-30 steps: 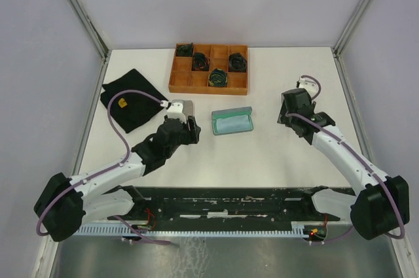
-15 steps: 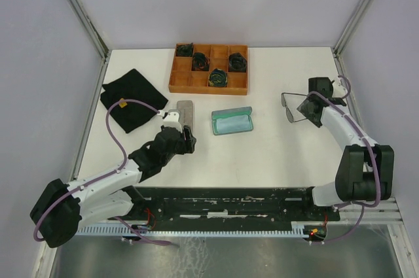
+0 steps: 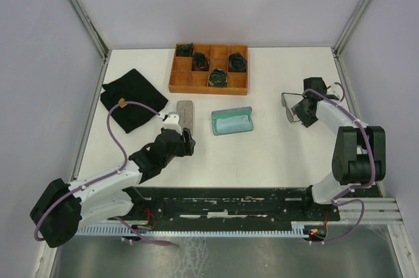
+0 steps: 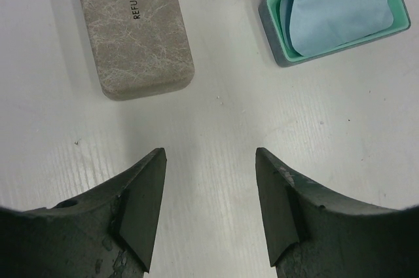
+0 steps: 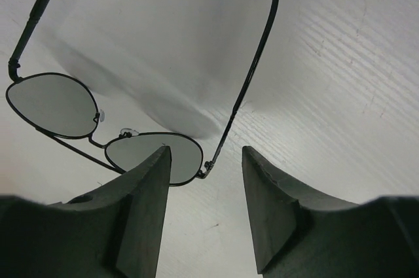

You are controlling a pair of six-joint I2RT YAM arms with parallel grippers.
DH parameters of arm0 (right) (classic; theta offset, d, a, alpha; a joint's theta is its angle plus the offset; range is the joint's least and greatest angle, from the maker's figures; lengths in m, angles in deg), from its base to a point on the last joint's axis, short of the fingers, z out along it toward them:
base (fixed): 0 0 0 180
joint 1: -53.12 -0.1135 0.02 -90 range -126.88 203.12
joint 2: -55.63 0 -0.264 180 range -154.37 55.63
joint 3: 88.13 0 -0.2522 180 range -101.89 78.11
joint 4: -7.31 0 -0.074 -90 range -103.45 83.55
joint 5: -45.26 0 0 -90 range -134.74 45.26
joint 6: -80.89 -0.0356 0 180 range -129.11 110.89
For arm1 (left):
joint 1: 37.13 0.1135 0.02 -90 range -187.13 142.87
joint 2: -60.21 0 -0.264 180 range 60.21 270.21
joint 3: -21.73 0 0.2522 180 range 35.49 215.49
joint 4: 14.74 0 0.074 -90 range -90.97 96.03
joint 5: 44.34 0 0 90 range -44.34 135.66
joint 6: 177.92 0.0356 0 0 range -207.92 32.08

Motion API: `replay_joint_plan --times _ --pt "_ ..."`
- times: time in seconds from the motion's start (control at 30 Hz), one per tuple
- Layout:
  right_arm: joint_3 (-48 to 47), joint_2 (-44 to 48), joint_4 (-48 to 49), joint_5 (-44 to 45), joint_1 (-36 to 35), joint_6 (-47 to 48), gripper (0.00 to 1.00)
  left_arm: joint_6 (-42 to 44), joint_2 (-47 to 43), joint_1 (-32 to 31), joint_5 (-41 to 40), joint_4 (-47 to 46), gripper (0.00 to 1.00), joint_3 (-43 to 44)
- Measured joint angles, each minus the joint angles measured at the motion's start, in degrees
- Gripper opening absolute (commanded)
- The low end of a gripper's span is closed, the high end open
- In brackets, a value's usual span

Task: Organize the sunglasses
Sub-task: Pick up the sunglasses from the center of the board.

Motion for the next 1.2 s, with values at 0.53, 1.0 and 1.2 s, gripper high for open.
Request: replay_joint_plan --times 0.53,1.0,1.2 --pt "2.7 -0.1 2.4 -1.5 0.1 -3.8 0.37 0.0 0.4 0.0 1.0 -0.5 0.63 0.0" --pt "3.7 -0.7 3.4 0.4 0.1 -4.1 0.17 0.0 0.4 0.0 1.0 -0.4 0.63 0.0" --pt "4.8 1.6 3.3 2.4 0.8 -2.8 0.08 0.0 -0.1 0.0 0.9 0.4 0.63 0.0"
